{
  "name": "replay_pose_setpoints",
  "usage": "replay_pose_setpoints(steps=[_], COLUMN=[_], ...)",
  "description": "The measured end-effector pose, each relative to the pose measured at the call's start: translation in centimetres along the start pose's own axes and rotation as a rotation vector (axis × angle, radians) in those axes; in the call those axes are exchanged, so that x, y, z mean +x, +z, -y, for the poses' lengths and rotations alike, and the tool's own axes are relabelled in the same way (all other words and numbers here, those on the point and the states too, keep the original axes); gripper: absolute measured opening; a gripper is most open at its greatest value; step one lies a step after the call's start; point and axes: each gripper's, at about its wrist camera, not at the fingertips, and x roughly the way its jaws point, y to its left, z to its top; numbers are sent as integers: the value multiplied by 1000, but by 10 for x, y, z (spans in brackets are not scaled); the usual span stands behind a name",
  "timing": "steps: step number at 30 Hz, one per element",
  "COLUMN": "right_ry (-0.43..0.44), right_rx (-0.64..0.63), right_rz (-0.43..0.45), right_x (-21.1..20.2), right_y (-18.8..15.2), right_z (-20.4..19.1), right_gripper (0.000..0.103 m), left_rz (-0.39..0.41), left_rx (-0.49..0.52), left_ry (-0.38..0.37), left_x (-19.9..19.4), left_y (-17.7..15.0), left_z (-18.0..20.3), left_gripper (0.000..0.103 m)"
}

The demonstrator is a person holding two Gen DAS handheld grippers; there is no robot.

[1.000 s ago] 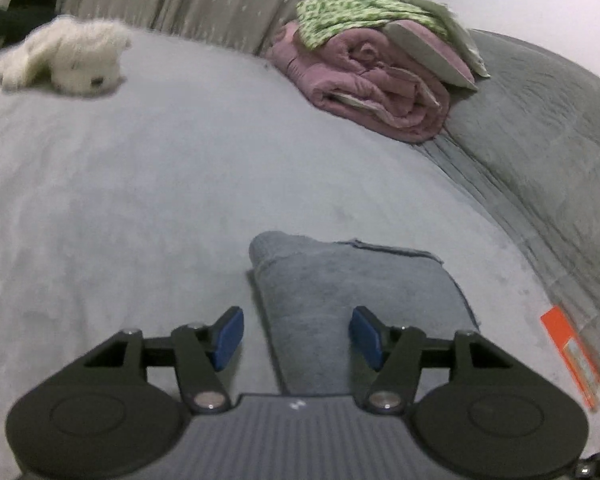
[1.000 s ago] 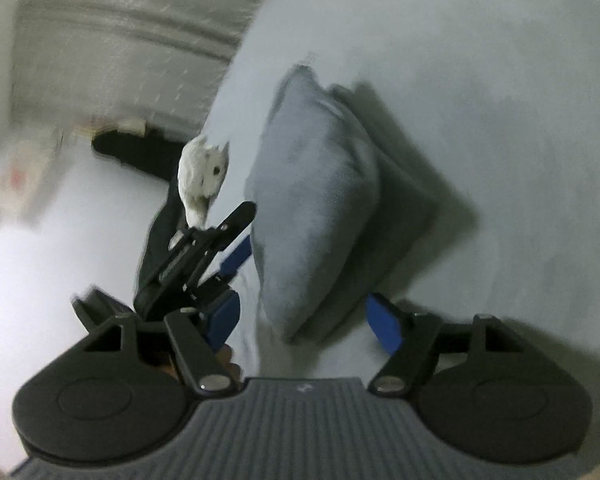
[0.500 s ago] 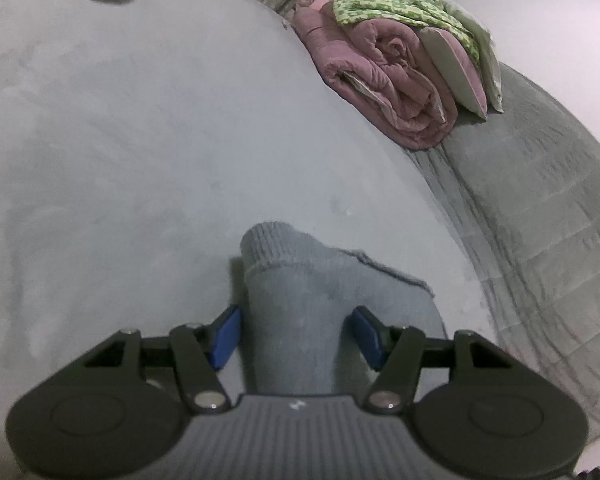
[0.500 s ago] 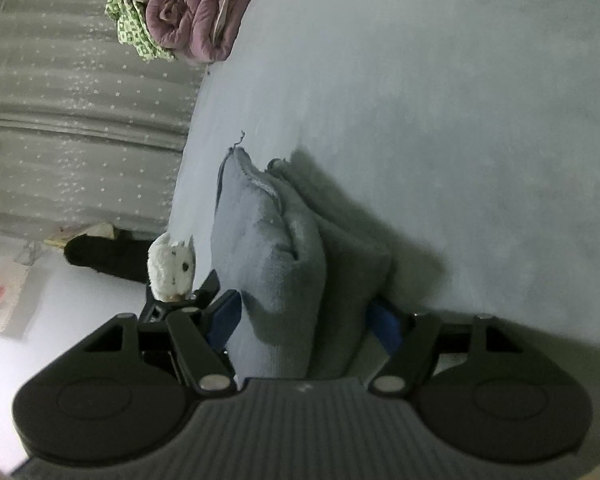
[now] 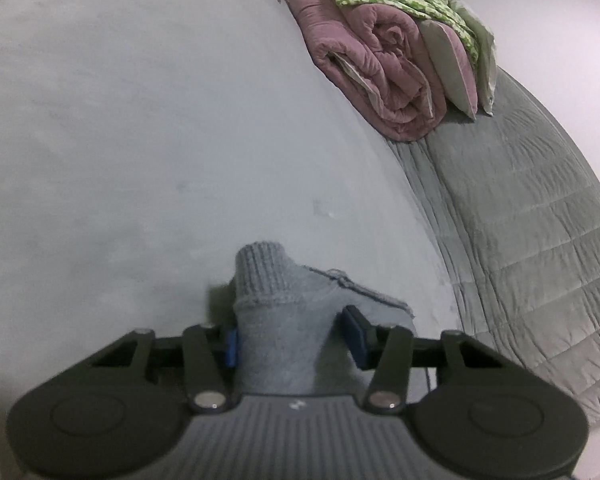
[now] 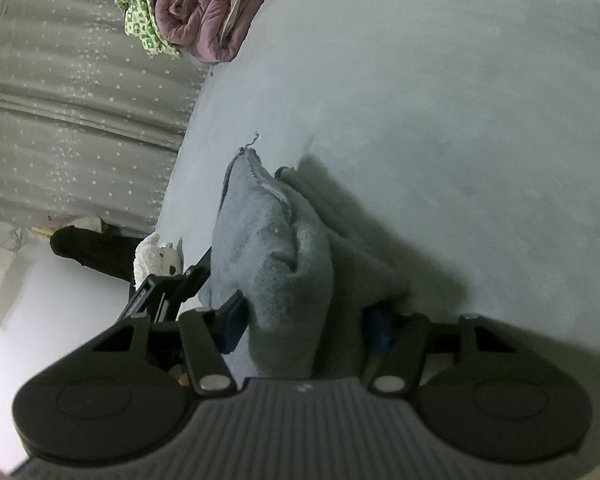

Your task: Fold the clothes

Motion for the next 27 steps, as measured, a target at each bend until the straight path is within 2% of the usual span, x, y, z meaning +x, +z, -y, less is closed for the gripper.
replay_pose_setpoints(steps=[2,6,11,20,27], right_ry=[-11,-32,-49,-23,-2], right_rx=[-11,-34,-27,-65,-24], right_rz=[0,1,3,25,34], right_x=[1,2,5,4,0], right_y=[0,-1,4,12,29], right_z=[-3,-8,-17,-29,-25], right_gripper=[61,57,54,52,52], left_rz=[3,13,37,73,91], left_rx=[5,10,-5,2,15], left_ry=[5,14,28,65,81], left_x=[1,1,-3,-10,3], left_y=[-1,-3,-5,-1,2], left_z=[1,3,4,22,46], left_gripper=[49,32,21,18,18])
